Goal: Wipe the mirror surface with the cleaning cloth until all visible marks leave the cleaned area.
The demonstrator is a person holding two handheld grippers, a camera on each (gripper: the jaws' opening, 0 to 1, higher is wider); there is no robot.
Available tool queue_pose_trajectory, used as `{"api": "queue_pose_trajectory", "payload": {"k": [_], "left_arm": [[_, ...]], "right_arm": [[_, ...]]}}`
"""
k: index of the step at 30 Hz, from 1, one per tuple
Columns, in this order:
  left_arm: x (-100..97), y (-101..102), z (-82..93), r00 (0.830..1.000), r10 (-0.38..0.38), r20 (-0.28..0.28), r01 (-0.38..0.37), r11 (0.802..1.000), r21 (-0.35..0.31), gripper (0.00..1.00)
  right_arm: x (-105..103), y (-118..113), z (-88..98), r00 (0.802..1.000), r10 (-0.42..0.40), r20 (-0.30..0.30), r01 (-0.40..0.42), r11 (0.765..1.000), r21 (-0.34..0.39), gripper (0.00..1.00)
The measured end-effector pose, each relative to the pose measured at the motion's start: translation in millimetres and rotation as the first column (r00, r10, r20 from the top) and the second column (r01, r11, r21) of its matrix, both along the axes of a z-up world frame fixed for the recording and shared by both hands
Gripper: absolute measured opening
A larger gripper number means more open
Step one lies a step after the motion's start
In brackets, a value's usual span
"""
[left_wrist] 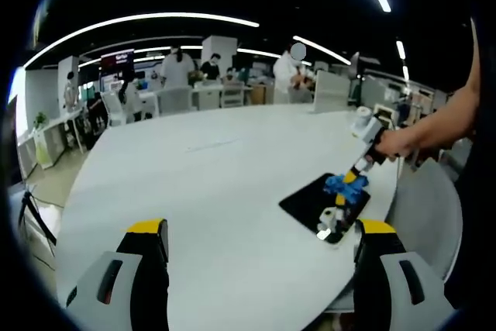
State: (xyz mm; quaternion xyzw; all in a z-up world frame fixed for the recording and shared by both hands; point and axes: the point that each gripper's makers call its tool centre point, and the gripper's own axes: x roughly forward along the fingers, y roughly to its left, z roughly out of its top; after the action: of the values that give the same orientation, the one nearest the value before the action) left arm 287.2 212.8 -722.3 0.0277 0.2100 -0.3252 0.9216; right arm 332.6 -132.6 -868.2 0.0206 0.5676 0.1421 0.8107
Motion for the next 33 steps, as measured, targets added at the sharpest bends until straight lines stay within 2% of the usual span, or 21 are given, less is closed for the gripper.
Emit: {"api": "queue_pose_trajectory", "payload": {"k": [3,9,21,24,33], "left_arm": [[0.6,-1,-0.4,1.0,0.001,-0.001,-0.001,1.0,0.001,1.0],[0.7,-4,-1.0,1.0,0.0,-0.003,0.0,1.0,0.001,1.0],[-1.7,-10,4.5,1.0,-0.014,0.007,0.014,1.0,-0.002,1.0],[-5.4,-10,4.0,1.0,-0.017,0.007,0.017,1.0,-0.002,1.0],[-13.5,-7,0.9,1.0,-0.012,0.005,0.012,1.0,-0.006,1.0]], "right_arm": [[0,-8,0.0,1.0,-0.003,0.002,0.003,1.0,-0.018,0.0],[1,-7,-0.5,1.0,-0.007,0.005,0.008,0.999,-0.033,0.0],[-2,-10,-0.7,0.998,-0.047,0.035,0.047,0.999,0.004,0.0],[-7,-8,0.5,0.998,-0.043,0.051,0.043,0.999,-0.016,0.0],[-31,-13,-0.1,0.998,-0.041,0.045,0.042,0.999,-0.019,0.0]]}}
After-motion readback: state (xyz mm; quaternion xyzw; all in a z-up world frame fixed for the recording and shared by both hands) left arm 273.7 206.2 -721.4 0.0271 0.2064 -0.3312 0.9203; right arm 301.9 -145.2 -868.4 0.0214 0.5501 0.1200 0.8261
